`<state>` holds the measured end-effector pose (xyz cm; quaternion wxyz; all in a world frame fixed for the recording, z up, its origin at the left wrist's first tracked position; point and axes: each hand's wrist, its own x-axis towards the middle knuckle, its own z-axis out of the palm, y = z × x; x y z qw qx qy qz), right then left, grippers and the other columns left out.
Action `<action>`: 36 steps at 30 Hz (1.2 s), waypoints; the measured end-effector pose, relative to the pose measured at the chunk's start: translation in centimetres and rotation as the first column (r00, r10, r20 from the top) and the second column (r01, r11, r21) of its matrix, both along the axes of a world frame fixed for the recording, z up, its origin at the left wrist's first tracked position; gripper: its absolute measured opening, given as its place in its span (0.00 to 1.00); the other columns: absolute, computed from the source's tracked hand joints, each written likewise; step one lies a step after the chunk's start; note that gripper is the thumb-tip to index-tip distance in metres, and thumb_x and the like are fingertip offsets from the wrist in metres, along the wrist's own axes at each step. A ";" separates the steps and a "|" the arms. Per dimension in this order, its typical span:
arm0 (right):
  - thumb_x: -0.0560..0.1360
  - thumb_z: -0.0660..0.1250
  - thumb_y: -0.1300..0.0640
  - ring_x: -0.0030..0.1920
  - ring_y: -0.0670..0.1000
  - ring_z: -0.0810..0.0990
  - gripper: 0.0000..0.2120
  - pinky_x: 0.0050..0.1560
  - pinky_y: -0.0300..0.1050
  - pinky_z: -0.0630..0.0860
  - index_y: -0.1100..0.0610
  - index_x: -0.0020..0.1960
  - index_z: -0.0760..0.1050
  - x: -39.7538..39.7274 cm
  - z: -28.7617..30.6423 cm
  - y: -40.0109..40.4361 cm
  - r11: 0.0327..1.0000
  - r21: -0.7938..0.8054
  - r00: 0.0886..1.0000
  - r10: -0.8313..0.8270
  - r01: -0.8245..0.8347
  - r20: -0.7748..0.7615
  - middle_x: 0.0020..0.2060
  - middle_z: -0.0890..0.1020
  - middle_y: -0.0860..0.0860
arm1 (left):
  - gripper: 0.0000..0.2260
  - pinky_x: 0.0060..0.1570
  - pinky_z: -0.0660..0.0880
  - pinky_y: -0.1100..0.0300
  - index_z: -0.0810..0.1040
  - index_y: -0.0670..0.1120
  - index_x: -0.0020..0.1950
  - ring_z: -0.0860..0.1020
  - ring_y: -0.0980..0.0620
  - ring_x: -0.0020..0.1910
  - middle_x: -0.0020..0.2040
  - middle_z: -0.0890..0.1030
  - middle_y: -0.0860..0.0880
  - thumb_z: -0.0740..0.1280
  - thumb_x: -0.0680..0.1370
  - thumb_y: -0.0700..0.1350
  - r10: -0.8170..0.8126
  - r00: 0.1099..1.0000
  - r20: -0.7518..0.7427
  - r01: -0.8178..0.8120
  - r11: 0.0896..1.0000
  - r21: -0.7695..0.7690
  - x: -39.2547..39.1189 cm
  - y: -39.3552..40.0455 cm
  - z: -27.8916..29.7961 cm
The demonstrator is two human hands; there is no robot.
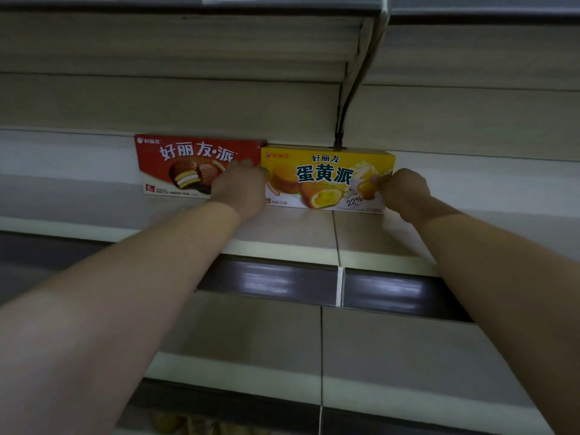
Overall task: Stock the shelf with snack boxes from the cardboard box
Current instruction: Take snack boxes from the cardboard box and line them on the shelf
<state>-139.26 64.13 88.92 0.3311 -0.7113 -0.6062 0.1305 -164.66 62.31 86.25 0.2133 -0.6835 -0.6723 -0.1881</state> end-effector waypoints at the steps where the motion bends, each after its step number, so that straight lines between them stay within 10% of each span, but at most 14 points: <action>1: 0.78 0.64 0.51 0.46 0.59 0.75 0.18 0.41 0.46 0.69 0.62 0.36 0.67 0.0 0.2 -0.5 0.999 -0.034 1.000 0.007 -0.007 0.006 0.38 0.73 0.57 | 0.16 0.52 0.74 0.48 0.75 0.47 0.67 0.71 0.41 0.60 0.59 0.73 0.42 0.62 0.79 0.43 0.015 0.999 -0.029 -0.016 1.000 -0.019 0.1 -0.4 0.2; 8: 0.81 0.60 0.62 0.25 0.50 0.71 0.15 0.13 0.29 0.58 0.65 0.36 0.68 1.0 3.6 -6.2 0.978 -0.141 0.989 0.151 -0.150 -0.009 0.30 0.70 0.56 | 0.12 0.47 0.74 0.55 0.80 0.43 0.56 0.78 0.42 0.52 0.55 0.80 0.42 0.61 0.77 0.40 0.006 0.995 0.096 0.010 0.985 -0.171 0.3 -4.0 4.5; 29: 0.80 0.58 0.59 0.26 0.50 0.63 0.15 0.19 0.34 0.60 0.56 0.35 0.63 -8.4 -2.2 -22.9 0.993 -0.021 0.980 0.108 -0.113 -0.167 0.29 0.65 0.53 | 0.06 0.42 0.69 0.58 0.80 0.48 0.43 0.75 0.50 0.45 0.45 0.78 0.50 0.64 0.76 0.47 -0.476 0.800 0.365 0.482 0.872 0.081 1.8 -19.7 -1.1; 36: 0.78 0.62 0.55 0.25 0.51 0.64 0.13 0.25 0.37 0.61 0.58 0.37 0.68 -9.9 -11.5 -27.0 0.958 -0.170 0.952 0.187 -0.232 -0.244 0.28 0.67 0.54 | 0.05 0.44 0.68 0.58 0.77 0.51 0.44 0.72 0.49 0.44 0.46 0.72 0.50 0.64 0.76 0.49 -0.334 0.862 0.381 0.393 0.915 -0.087 1.5 -28.7 -10.5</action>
